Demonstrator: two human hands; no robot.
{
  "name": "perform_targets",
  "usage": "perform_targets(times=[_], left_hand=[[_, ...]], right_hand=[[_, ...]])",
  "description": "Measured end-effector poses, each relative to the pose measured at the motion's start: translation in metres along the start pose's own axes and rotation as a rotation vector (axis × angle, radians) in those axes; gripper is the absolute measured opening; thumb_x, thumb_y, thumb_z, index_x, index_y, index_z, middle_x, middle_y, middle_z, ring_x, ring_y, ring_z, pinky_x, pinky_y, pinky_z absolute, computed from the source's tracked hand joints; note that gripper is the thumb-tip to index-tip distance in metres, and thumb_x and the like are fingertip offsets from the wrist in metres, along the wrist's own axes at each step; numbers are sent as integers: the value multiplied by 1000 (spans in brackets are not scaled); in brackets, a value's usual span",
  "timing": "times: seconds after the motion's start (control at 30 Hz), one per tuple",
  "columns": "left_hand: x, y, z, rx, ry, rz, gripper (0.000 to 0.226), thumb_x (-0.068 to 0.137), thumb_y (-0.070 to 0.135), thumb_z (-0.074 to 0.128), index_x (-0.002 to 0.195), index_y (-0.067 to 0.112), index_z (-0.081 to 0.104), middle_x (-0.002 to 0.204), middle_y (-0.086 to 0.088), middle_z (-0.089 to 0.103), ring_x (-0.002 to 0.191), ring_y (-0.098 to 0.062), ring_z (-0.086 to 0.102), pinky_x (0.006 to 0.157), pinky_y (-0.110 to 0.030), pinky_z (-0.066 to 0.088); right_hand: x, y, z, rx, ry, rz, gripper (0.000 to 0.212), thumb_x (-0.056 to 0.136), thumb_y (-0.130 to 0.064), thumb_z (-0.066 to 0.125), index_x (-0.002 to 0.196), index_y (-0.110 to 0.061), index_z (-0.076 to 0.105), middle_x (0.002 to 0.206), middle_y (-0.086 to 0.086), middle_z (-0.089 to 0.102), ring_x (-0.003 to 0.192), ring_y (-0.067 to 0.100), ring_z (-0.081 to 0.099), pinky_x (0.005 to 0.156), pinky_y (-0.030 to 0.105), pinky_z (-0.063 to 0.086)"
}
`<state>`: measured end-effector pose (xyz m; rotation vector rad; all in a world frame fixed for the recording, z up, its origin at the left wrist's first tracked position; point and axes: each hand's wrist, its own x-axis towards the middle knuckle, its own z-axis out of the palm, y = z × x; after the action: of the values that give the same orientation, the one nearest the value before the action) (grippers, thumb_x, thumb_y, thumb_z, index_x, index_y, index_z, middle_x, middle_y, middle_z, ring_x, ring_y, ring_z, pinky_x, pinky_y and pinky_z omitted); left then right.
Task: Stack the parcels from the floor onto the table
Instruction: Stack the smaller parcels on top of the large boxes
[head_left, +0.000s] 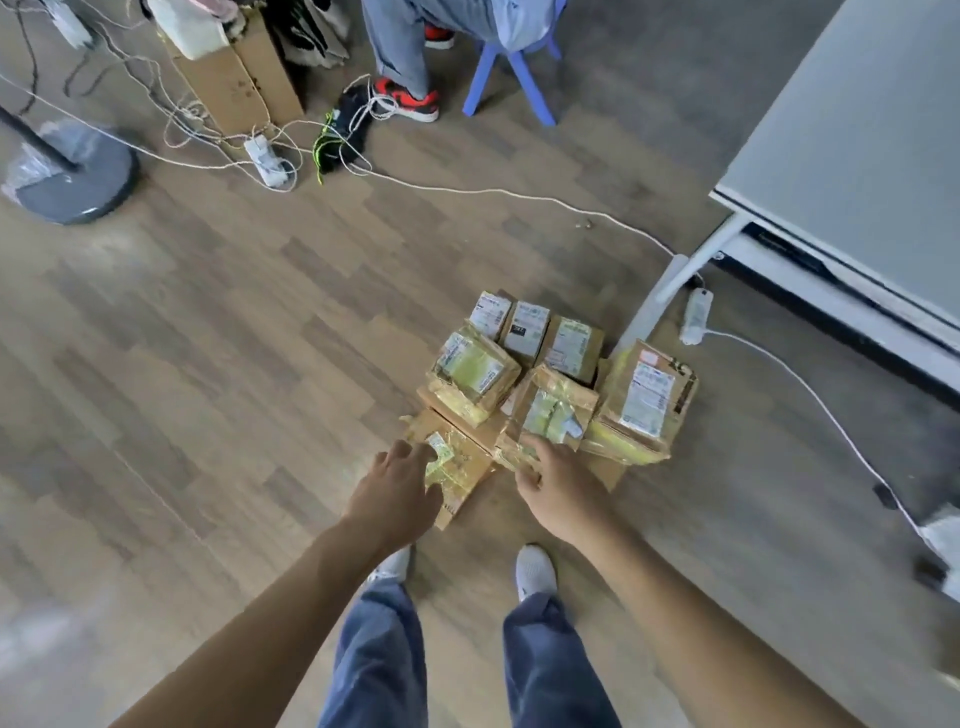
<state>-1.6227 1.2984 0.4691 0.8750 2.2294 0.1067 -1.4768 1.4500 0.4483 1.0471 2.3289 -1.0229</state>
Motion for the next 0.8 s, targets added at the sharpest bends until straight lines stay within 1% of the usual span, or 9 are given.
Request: perform_targets(times=[0.13, 0.23, 0.4, 0.5, 0.57, 0.6, 0.67, 0.73, 0.8], left_hand=[[66, -15, 22, 11, -93, 69, 43, 94, 29, 46, 136, 24, 43, 137, -4, 43, 129, -24, 41, 104, -35, 36], [110, -14, 46, 14, -140, 151, 42, 94, 30, 47, 135, 24, 43, 136, -4, 44, 127, -24, 42, 103, -36, 38], [171, -1, 94, -66, -206, 212, 43, 93, 27, 48, 136, 24, 41, 136, -3, 43, 124, -23, 44, 98, -34, 40], [200, 2, 124, -144, -248, 211, 49, 92, 26, 51, 139, 24, 39, 139, -4, 42, 118, -24, 51, 88, -27, 40], [215, 0, 141, -191, -278, 191, 53, 90, 25, 52, 141, 26, 37, 141, -3, 44, 108, -20, 56, 77, -21, 40], [221, 0, 149, -233, -303, 173, 54, 90, 24, 52, 142, 27, 35, 139, -4, 46, 96, -16, 59, 69, -20, 41], [230, -1, 163, -336, -351, 122, 57, 90, 22, 52, 143, 26, 33, 131, -4, 52, 75, -3, 53, 60, -22, 46], [234, 2, 172, -426, -388, 69, 57, 90, 19, 53, 143, 22, 33, 119, 1, 54, 69, -2, 51, 62, -26, 48], [234, 6, 180, -479, -385, 45, 51, 89, 19, 54, 138, 21, 39, 117, 7, 56, 70, -6, 56, 57, -24, 44]], right_hand=[[42, 11, 29, 91, 98, 144, 48, 98, -40, 44, 144, -33, 34, 135, 1, 49, 114, 21, 56, 87, 36, 50], [69, 35, 51, 104, 145, 248, 49, 98, -41, 43, 144, -33, 33, 138, 1, 46, 117, 22, 54, 87, 37, 49], [106, 89, 81, 80, 207, 412, 45, 98, -35, 44, 142, -28, 39, 138, 6, 44, 121, 26, 49, 90, 36, 44], [126, 121, 99, 102, 260, 469, 44, 97, -28, 44, 140, -22, 42, 134, 11, 47, 119, 27, 48, 87, 36, 44], [136, 138, 112, 206, 292, 530, 46, 97, -26, 46, 142, -18, 38, 131, 12, 50, 110, 29, 54, 79, 34, 43], [140, 145, 119, 280, 309, 561, 48, 98, -27, 46, 143, -16, 36, 124, 11, 53, 101, 28, 57, 74, 32, 41], [149, 154, 134, 424, 298, 610, 49, 99, -32, 46, 143, -15, 34, 96, 0, 57, 76, 16, 55, 63, 31, 38], [155, 159, 148, 546, 281, 630, 45, 99, -37, 45, 139, -17, 38, 80, -11, 51, 67, 6, 50, 56, 28, 39], [158, 160, 157, 624, 341, 621, 39, 98, -34, 47, 133, -18, 45, 79, -14, 52, 68, 5, 53, 53, 26, 41]])
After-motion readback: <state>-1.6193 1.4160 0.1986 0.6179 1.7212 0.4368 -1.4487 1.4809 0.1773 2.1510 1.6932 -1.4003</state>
